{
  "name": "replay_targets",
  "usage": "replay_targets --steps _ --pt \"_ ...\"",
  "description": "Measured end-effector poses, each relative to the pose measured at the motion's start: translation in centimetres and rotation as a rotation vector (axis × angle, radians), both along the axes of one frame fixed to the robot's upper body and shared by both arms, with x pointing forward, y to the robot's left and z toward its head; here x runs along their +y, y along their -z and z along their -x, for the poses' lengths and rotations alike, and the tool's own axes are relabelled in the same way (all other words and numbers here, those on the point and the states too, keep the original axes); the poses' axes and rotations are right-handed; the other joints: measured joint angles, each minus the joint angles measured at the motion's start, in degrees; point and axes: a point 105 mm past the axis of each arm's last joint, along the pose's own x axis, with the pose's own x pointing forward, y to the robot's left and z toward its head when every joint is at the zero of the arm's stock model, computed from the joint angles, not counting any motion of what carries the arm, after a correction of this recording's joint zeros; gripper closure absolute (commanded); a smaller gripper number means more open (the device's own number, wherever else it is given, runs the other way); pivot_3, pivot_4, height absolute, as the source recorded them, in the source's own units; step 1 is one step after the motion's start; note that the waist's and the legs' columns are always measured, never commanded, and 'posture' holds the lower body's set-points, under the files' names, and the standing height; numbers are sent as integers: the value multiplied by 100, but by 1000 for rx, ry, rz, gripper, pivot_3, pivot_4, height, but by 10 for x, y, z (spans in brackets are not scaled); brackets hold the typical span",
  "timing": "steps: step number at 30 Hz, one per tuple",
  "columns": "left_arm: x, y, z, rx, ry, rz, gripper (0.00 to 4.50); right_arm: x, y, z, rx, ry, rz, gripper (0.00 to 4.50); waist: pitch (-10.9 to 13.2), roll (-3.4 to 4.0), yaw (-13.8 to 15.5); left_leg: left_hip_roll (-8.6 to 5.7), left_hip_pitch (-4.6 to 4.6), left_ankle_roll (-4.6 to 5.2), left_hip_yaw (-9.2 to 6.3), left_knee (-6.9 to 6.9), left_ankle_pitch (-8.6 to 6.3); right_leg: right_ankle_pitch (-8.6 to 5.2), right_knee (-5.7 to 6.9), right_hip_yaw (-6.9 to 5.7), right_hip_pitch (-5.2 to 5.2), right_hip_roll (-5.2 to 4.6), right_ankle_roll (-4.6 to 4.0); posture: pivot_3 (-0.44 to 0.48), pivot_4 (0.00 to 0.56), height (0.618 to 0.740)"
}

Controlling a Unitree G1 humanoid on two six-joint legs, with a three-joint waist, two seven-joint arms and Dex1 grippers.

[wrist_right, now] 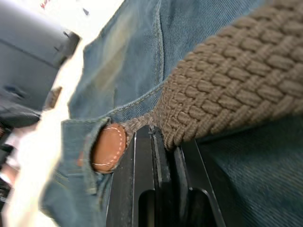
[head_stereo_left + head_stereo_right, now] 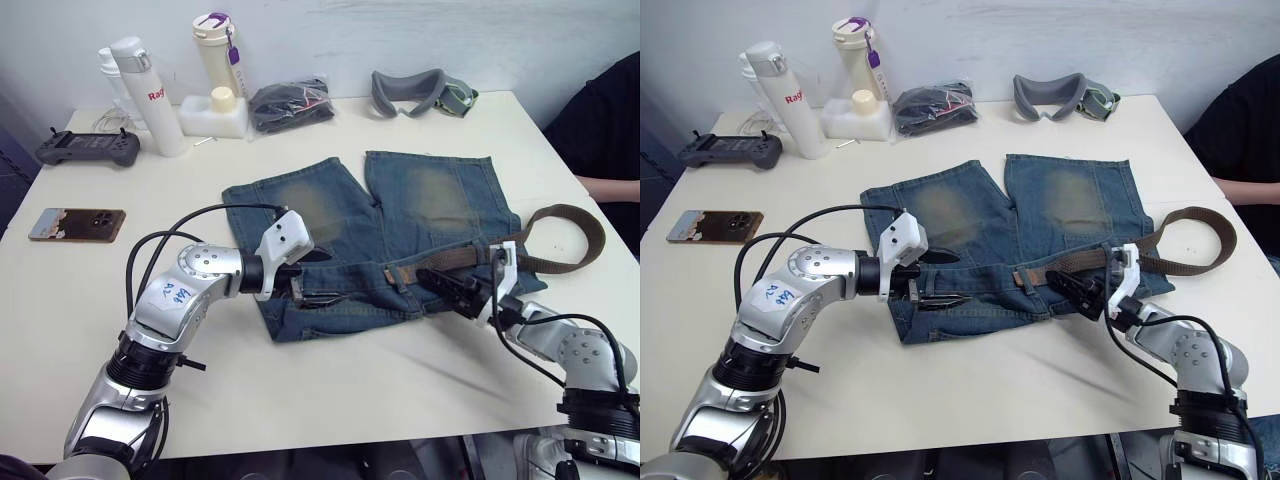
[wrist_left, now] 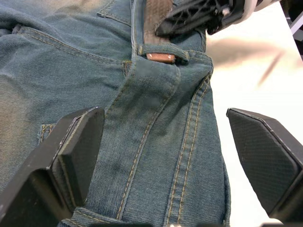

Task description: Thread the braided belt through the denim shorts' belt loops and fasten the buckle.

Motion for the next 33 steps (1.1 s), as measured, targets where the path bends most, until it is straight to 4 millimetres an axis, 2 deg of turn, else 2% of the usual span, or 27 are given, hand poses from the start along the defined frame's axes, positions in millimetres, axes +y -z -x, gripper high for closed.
replay_targets --steps 10,14,15,16,23,28,33 --pt "-2 0 -1 -11 -5 3 0 26 -12 21 60 -200 -226 4412 1 2 19 10 -5 -4 -32 -6 -3 -6 3 0 -13 4 -10 0 150 740" --pt "-3 0 -1 -13 0 3 0 30 -5 21 86 -208 -193 4412 1 2 28 7 -6 -5 -33 -5 -3 -6 3 0 -13 3 -10 0 150 740" --pt "-4 -1 -2 -16 1 3 0 31 -5 20 86 -204 -188 3626 1 2 27 7 -5 -5 -33 -5 -3 -6 3 0 -13 4 -10 0 150 740" --pt "-4 -1 -2 -20 3 4 0 31 -6 19 83 -200 -187 3399 1 2 26 7 -5 -5 -34 -5 -3 -6 4 0 -13 3 -10 0 150 740" --pt "-5 -4 -2 -32 7 3 0 1 -17 11 53 -66 -238 97 2 4 52 -1 -10 -4 -39 -3 -2 -5 3 -1 -13 -1 -10 0 150 740" --pt "-9 -2 -3 -26 17 10 0 -24 -28 11 21 33 -238 38 2 4 50 -1 -10 -4 -39 -3 -2 -5 3 -1 -13 -2 -9 0 150 740" --pt "-19 3 -1 19 38 34 0 -29 -24 16 33 51 -197 38 6 10 36 0 -10 -3 -37 -6 -3 -6 3 -1 -14 -1 -10 0 150 740"
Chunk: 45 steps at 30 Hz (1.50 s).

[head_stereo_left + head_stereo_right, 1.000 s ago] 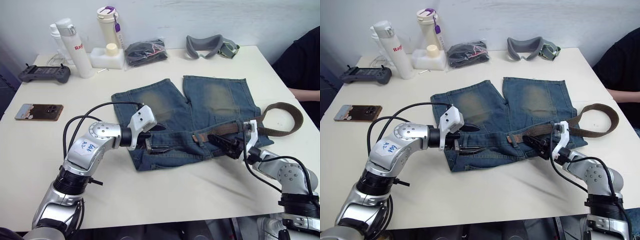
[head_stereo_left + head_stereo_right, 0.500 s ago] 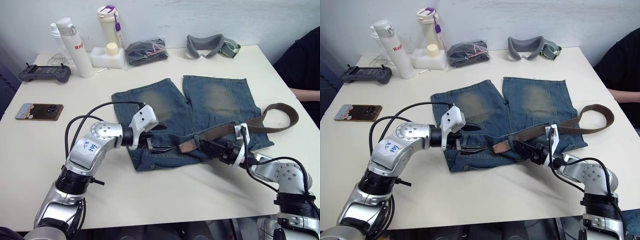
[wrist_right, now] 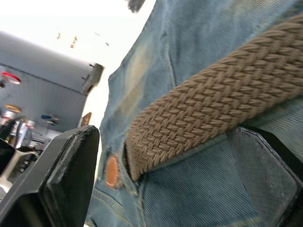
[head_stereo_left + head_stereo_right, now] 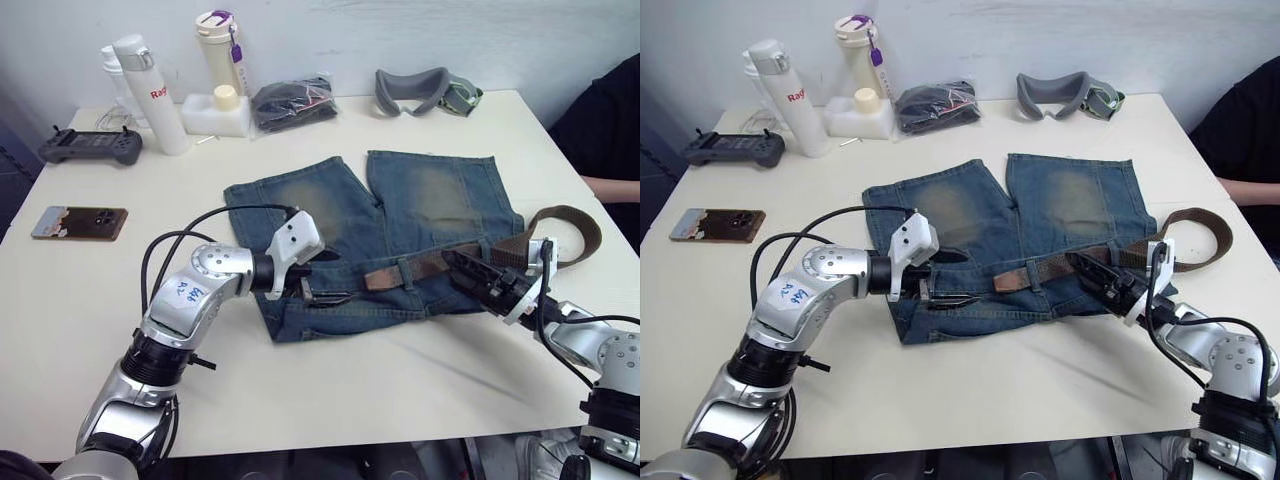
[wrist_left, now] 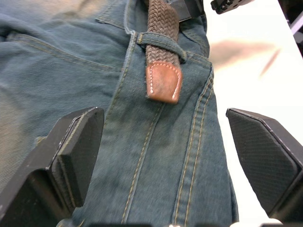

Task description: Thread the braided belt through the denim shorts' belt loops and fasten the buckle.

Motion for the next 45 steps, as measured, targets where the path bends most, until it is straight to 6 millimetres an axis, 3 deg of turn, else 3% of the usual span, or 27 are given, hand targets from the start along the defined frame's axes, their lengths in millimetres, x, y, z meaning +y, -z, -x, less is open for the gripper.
replay_targets --steps 7,12,18,23,26,34,45 --pt "-32 11 9 447 -48 207 0 -2 -16 17 -72 -83 122 38 4 1 11 -4 -5 7 -4 14 -2 2 2 -5 4 -1 8 0 150 740" --pt "-39 17 6 593 -101 252 0 -7 -14 26 -69 -85 146 38 4 1 9 -5 -3 3 6 13 0 2 2 -6 5 0 9 0 150 740" --pt "-38 18 0 600 -159 250 0 -6 -16 34 -83 -91 153 38 4 1 27 -5 -3 -1 34 13 2 2 1 -6 5 -1 8 0 150 740" --pt "-11 9 -7 584 -204 241 0 -11 -17 40 -87 -76 153 38 4 1 9 -3 -1 -3 37 8 2 1 0 -5 4 0 8 0 150 740" --pt "-8 7 -6 594 -192 249 0 -11 -18 39 -91 -74 154 38 4 1 22 -4 -1 -3 37 10 1 1 0 -5 5 -2 7 0 150 740" --pt "-34 19 5 667 -122 283 0 -11 -24 36 -119 -67 154 38 4 0 102 -9 -2 -3 37 13 1 2 -3 -5 7 -5 8 0 150 740" --pt "-50 17 -6 697 -135 358 0 -18 -21 41 -98 -40 150 38 5 -1 146 -9 -2 -3 39 13 1 3 -6 -5 8 -6 10 0 150 740"
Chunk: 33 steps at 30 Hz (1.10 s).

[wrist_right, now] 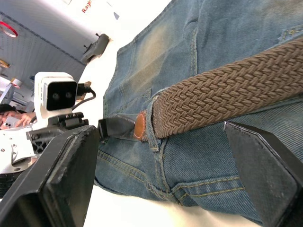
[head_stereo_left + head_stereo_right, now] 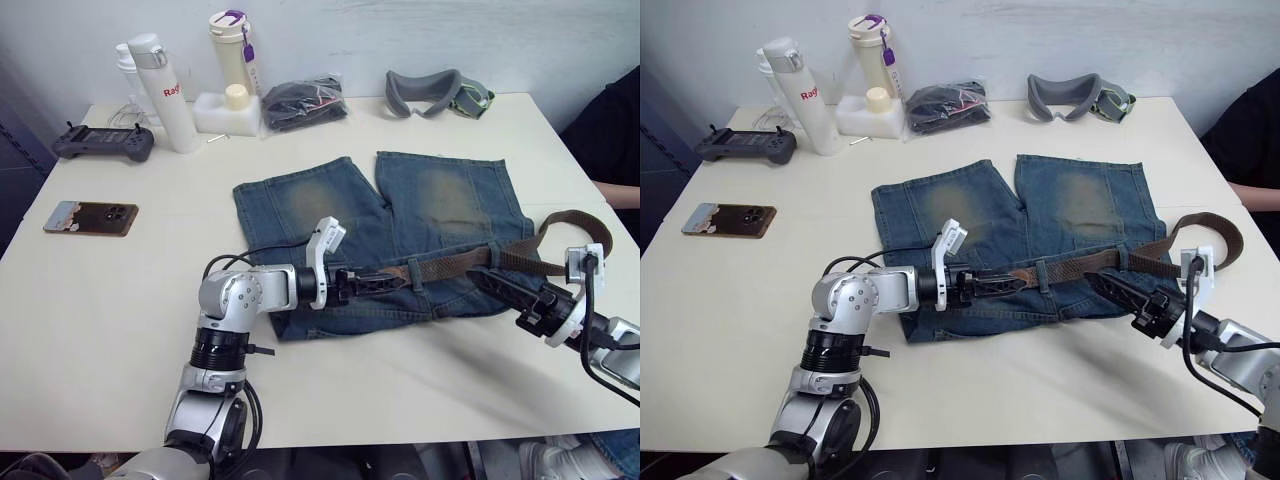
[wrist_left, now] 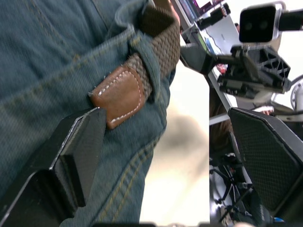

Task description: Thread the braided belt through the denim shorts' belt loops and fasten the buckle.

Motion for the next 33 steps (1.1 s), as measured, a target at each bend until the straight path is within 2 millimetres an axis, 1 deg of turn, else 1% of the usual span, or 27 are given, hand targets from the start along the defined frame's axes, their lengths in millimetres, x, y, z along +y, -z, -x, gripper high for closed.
replay_targets --steps 4,11,15,20,23,25,26,27,29,33 --pt "0 3 0 -1 -3 -13 0 0 1 1 4 2 -2 38 0 0 -3 0 1 0 1 1 0 0 0 0 0 0 0 0 150 740" --pt "8 16 -3 27 -37 -42 0 0 0 1 4 2 -3 38 0 0 -1 0 1 0 1 1 0 0 0 0 0 0 0 0 150 740" --pt "11 17 -6 26 -48 -45 0 0 0 0 3 3 -2 38 0 0 -1 0 0 0 1 0 0 0 0 0 0 0 0 0 150 740" --pt "4 16 -4 29 -38 -23 0 0 -1 0 0 4 -1 38 0 0 2 -1 0 0 1 1 0 0 -1 0 0 -1 0 0 150 740" --pt "-7 16 -2 58 -21 13 0 0 -1 -1 -1 4 0 38 0 -1 5 -1 0 1 1 1 0 1 -3 0 1 -1 1 0 150 740" --pt "-7 16 -2 59 -23 17 0 -1 -2 0 1 5 8 38 1 -1 4 -1 -1 1 1 0 0 1 -3 0 1 -1 1 0 150 740" --pt "-7 16 -3 59 -24 18 411 -2 -2 0 1 6 13 0 1 -1 4 -1 0 1 1 1 0 1 -3 0 1 -1 1 0 150 740" --pt "-7 16 -3 60 -25 20 517 -2 -2 0 1 7 17 0 1 -1 3 -1 0 1 1 0 -1 1 -3 0 1 -1 1 0 150 740" --pt "-8 15 -3 62 -24 25 1012 -4 -3 0 0 10 24 0 1 -2 5 -1 -1 1 1 1 0 1 -3 0 1 -1 1 0 150 740" --pt "-10 9 -4 57 -20 50 2670 -7 1 3 22 21 44 0 1 -3 13 -2 -2 1 0 1 0 1 -5 0 2 -1 3 0 150 740"
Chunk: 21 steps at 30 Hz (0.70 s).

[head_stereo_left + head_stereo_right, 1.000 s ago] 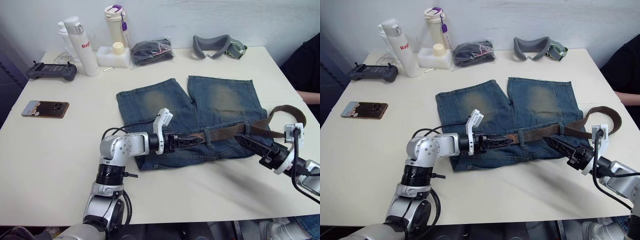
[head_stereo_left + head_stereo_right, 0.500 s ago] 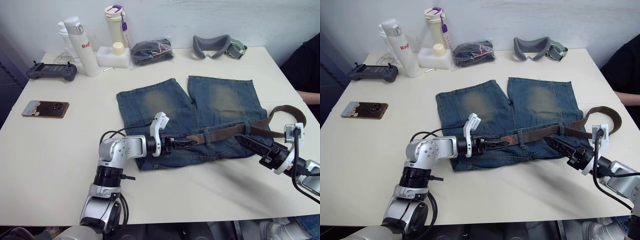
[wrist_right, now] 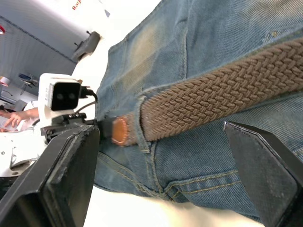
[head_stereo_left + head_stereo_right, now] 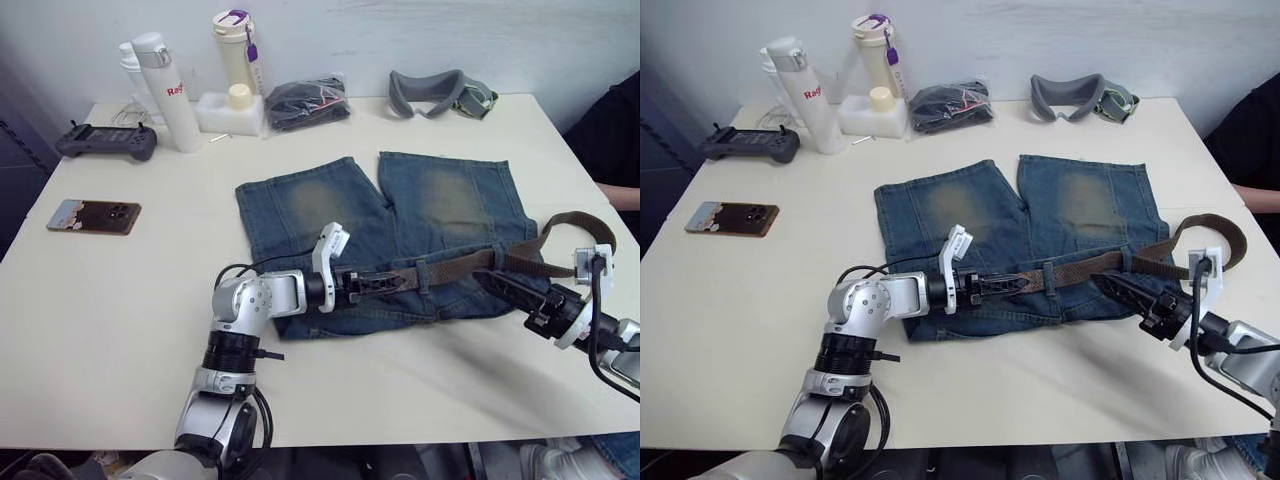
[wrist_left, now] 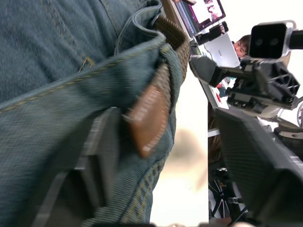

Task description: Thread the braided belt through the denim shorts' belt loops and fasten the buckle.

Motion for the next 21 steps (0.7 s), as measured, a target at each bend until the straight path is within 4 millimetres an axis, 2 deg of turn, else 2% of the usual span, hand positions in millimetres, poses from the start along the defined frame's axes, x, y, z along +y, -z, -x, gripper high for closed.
replay_targets --steps 4,15,18,20,21 --pt "3 -2 -1 0 -8 11 4415 -6 6 2 20 22 30 0 0 0 -2 0 0 -1 1 -1 0 0 -2 0 0 0 0 0 150 740" --pt "25 -11 0 -29 -25 -11 4488 -26 22 -3 60 79 211 0 0 0 -21 2 2 -2 3 0 1 1 1 0 0 2 2 0 150 740" --pt "29 -9 0 -18 -36 -15 4500 -33 20 -11 37 109 246 898 0 0 -22 1 2 -4 3 1 2 2 1 1 0 1 3 0 150 740" --pt "30 -7 0 -14 -44 -16 4500 -33 19 -18 23 119 279 1833 0 0 -20 2 2 -7 2 1 4 2 1 1 0 2 3 0 150 740" --pt "30 -7 -1 -13 -48 -17 4500 -34 22 -22 23 127 306 2447 0 0 -21 2 2 -8 2 1 5 2 1 0 0 2 3 0 150 740"
